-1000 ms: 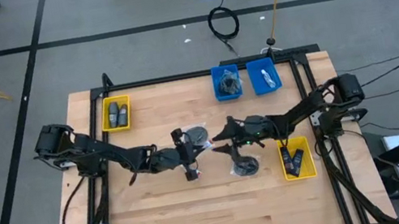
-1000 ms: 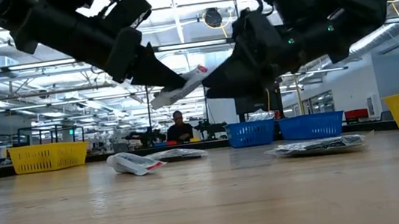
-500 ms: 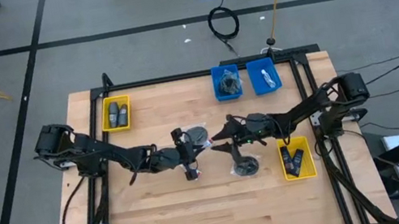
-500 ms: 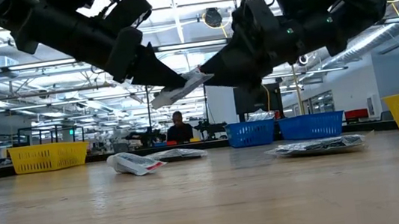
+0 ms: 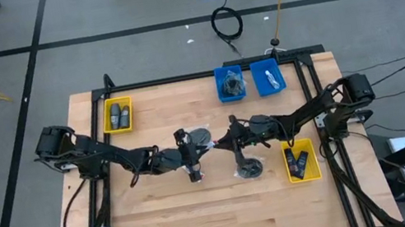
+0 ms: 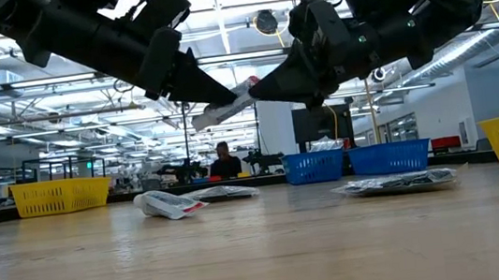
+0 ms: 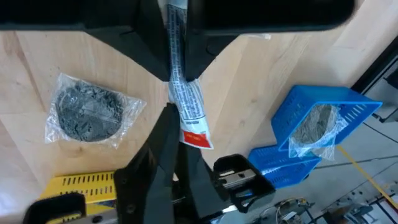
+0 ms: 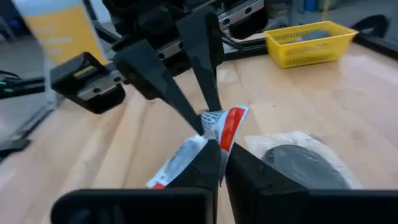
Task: Pick & Place Travel size toiletries
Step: Put the white toothpaste into the right blue bin
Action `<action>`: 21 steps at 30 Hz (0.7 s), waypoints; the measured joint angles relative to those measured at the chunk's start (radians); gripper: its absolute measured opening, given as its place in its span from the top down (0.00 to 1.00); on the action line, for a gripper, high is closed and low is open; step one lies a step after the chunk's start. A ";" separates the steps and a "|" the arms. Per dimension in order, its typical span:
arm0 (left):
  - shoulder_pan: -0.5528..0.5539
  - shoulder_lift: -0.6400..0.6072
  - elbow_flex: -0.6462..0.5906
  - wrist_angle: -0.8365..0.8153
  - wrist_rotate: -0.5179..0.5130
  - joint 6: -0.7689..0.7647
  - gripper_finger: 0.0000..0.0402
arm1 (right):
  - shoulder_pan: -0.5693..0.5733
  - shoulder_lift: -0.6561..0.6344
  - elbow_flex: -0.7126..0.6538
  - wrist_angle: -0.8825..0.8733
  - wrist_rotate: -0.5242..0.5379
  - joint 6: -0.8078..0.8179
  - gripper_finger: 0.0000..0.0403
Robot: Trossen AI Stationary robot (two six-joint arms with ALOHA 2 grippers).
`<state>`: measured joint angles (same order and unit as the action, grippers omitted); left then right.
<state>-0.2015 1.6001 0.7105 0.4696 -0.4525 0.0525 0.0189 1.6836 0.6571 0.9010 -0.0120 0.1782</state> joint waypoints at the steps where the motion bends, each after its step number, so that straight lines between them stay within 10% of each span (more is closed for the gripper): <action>1: 0.004 0.000 0.000 0.000 0.005 -0.005 0.87 | 0.004 0.000 0.000 -0.004 0.019 -0.008 0.97; 13: 0.024 -0.012 0.001 -0.205 -0.007 -0.110 0.22 | 0.024 -0.265 0.000 -0.601 0.444 -0.070 1.00; 21: -0.008 0.071 -0.048 -0.119 -0.099 -0.312 0.11 | -0.122 -0.548 0.000 -1.005 0.826 0.002 1.00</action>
<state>-0.2092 1.6708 0.6621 0.3510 -0.5516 -0.2597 -0.1035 1.1358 0.6571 -0.1042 0.8142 0.1805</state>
